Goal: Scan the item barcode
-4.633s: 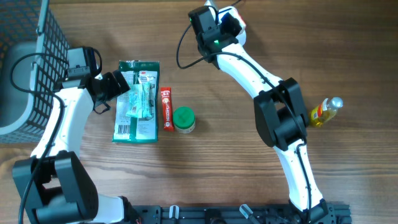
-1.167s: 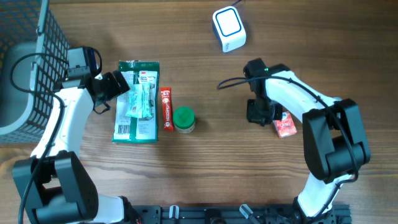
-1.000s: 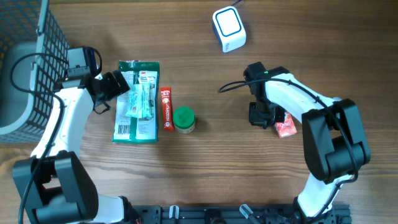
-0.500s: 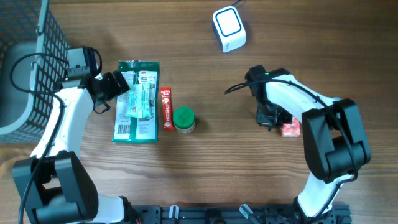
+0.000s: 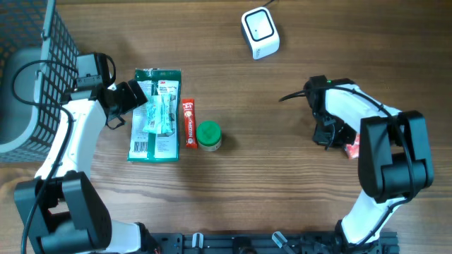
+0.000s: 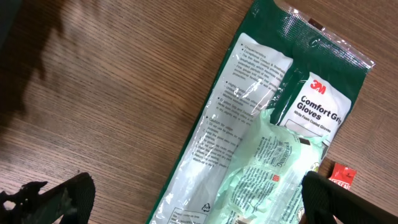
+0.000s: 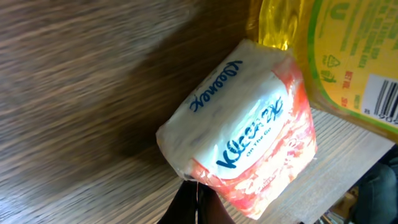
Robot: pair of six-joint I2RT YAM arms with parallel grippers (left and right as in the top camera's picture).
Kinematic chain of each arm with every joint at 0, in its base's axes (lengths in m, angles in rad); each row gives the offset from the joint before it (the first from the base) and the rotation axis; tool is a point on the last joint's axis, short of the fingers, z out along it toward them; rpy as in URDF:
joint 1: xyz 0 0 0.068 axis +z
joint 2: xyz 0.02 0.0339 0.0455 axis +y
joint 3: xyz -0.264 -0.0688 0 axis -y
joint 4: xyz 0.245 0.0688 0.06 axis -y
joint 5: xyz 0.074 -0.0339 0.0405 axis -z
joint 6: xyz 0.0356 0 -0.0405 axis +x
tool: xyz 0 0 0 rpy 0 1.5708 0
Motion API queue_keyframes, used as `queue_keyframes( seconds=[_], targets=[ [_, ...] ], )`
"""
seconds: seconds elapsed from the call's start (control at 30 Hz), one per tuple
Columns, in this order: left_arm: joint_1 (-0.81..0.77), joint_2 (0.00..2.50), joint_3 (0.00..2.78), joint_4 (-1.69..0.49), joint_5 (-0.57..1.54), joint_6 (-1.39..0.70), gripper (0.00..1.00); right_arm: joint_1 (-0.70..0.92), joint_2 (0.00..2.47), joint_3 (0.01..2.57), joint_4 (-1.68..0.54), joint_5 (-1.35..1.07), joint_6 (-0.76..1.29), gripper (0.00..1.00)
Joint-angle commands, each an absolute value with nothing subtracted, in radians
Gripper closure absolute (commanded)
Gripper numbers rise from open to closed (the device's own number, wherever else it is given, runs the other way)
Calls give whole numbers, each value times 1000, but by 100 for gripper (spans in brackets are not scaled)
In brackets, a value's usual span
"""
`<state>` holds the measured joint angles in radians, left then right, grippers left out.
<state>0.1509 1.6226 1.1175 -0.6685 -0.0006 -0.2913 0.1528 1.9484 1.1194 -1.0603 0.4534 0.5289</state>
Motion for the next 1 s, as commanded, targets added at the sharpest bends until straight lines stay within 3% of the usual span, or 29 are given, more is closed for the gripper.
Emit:
queue_keyframes(
  seconds=[0.0, 0.23, 0.37, 0.5, 0.7, 0.77, 0.8, 0.83, 0.87, 0.97],
  targets=[
    [155, 1602, 1127, -665, 7, -297, 0, 153, 1959, 1151, -1063, 391, 468, 96],
    [155, 1602, 1127, -665, 7, -297, 0, 186, 1917, 1320, -1047, 0, 332, 94],
    [155, 1602, 1127, -665, 7, -297, 0, 302, 1810, 1371, -867, -396, 318, 90],
    [155, 1602, 1127, -665, 7, -297, 0, 461, 1738, 1371, -739, -277, 394, 90],
    [155, 1602, 1127, -665, 7, -297, 0, 720, 1710, 1371, -628, 131, 562, 74],
    [155, 1602, 1127, -665, 7, -297, 0, 764, 1710, 1370, -607, 197, 584, 54],
    [155, 1602, 1127, -665, 7, -297, 0, 785, 1710, 1370, -585, 202, 583, 37],
    [155, 1602, 1127, -665, 7, -297, 0, 793, 1710, 1370, -572, 202, 583, 5],
    [155, 1602, 1127, -665, 7, -297, 0, 796, 1710, 1370, -558, 201, 585, 0],
    [155, 1602, 1127, -665, 7, -297, 0, 798, 1710, 1370, -524, 173, 606, 0]
  ],
)
